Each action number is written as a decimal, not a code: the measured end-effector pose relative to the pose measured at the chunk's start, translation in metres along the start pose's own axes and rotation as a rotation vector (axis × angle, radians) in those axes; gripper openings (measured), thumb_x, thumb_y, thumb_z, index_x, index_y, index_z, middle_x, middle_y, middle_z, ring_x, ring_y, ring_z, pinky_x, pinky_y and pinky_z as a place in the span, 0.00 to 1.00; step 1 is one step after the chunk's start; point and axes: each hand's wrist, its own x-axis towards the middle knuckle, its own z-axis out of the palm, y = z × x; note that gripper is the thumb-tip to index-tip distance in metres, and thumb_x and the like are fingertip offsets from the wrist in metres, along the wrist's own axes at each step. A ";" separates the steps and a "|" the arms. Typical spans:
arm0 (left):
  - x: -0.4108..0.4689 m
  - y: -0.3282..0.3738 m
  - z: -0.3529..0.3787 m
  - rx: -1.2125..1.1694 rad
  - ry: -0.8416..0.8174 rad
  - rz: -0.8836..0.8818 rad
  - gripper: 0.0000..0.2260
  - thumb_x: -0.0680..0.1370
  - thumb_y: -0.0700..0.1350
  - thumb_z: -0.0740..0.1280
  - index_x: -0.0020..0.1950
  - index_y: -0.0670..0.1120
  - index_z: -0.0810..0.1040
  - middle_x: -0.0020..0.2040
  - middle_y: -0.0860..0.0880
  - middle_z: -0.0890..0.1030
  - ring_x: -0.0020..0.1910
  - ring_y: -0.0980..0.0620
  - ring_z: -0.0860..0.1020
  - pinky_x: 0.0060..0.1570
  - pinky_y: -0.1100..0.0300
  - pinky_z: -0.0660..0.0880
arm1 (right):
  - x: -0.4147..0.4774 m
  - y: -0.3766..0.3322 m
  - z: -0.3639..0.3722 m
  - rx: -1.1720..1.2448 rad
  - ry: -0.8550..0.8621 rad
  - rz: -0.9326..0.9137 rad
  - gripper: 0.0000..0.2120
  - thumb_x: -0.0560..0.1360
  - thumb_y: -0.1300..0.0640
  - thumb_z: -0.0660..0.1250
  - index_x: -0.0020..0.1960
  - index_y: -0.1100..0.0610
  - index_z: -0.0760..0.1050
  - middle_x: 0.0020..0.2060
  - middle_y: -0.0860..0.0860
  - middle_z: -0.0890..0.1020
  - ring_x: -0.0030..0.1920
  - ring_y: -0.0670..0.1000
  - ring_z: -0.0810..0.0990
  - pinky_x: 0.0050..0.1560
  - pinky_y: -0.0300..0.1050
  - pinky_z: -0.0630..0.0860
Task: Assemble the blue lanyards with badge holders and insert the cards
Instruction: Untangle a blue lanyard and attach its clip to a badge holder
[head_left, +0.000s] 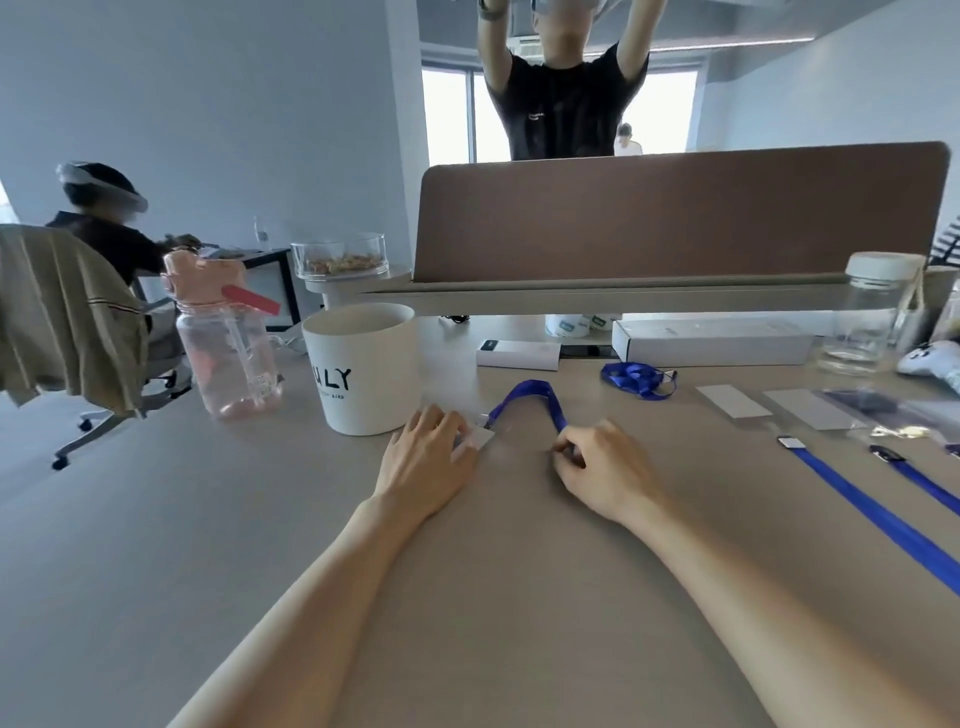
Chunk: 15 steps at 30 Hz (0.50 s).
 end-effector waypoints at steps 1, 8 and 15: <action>0.000 0.001 0.000 -0.031 -0.038 -0.033 0.14 0.77 0.56 0.59 0.57 0.51 0.75 0.58 0.51 0.74 0.60 0.48 0.71 0.57 0.54 0.70 | -0.001 0.000 -0.001 0.015 0.007 -0.008 0.07 0.75 0.52 0.64 0.51 0.49 0.79 0.39 0.50 0.79 0.48 0.51 0.76 0.44 0.46 0.74; 0.000 0.005 -0.006 -0.030 -0.206 -0.122 0.30 0.72 0.67 0.62 0.69 0.54 0.64 0.68 0.52 0.71 0.69 0.49 0.66 0.65 0.53 0.65 | -0.004 -0.003 -0.005 0.032 0.035 -0.092 0.06 0.75 0.58 0.66 0.49 0.54 0.80 0.37 0.44 0.75 0.49 0.52 0.75 0.49 0.47 0.74; -0.002 0.005 -0.010 -0.116 -0.192 -0.049 0.31 0.71 0.63 0.67 0.70 0.54 0.63 0.67 0.55 0.70 0.68 0.53 0.66 0.63 0.57 0.66 | -0.004 -0.004 -0.005 0.014 0.017 -0.078 0.09 0.76 0.56 0.64 0.54 0.53 0.80 0.47 0.49 0.81 0.54 0.52 0.75 0.52 0.48 0.73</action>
